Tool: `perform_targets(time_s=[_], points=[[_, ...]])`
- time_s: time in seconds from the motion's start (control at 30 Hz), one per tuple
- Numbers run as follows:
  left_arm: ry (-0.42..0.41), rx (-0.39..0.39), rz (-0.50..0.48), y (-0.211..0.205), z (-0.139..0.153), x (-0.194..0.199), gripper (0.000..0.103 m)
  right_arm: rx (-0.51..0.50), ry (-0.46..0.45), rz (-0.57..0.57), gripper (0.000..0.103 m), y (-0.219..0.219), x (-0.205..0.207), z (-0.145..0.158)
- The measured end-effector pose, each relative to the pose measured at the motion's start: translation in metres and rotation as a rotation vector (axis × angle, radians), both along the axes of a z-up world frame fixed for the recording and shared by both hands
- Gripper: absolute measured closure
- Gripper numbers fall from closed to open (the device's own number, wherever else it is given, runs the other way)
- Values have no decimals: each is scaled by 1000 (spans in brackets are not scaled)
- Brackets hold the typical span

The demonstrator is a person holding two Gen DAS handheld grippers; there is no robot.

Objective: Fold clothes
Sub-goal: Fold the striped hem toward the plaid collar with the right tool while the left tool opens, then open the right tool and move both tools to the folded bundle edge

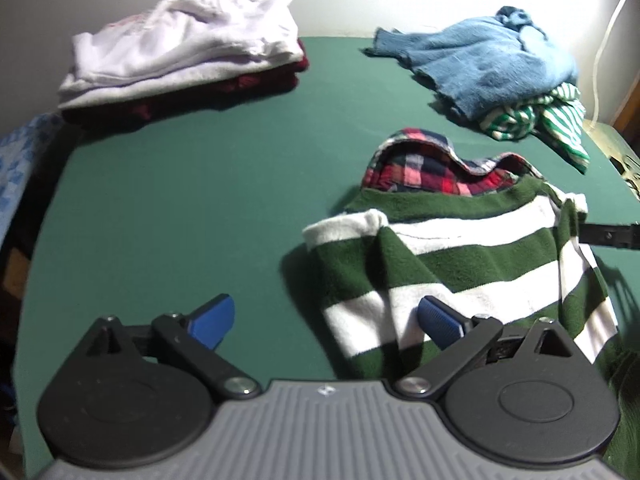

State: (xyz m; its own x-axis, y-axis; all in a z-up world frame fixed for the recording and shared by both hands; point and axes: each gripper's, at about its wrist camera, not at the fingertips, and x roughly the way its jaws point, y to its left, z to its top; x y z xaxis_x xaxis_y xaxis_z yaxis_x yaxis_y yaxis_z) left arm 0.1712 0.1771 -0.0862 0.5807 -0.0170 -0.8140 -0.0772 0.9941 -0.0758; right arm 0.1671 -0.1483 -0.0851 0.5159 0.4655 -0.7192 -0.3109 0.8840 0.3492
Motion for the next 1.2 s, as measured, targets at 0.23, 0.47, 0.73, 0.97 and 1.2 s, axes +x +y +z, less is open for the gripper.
perform_targets(time_s=[0.23, 0.47, 0.73, 0.97, 1.2], points=[[-38, -34, -50, 5, -7, 14, 1, -23, -49, 66, 56, 12, 17, -1], [-42, -95, -125, 8, -5, 20, 2, -6, 23, 180, 56, 10, 39, 4], [-53, -61, -209, 0, -6, 25, 9, 3, 110, 304, 61, 8, 58, 7], [-52, -80, -213, 1, -6, 27, 7, 8, 120, 359, 55, 14, 66, 8], [-28, -172, -220, 19, -2, 29, 7, 62, 157, 391, 50, 14, 74, 6]])
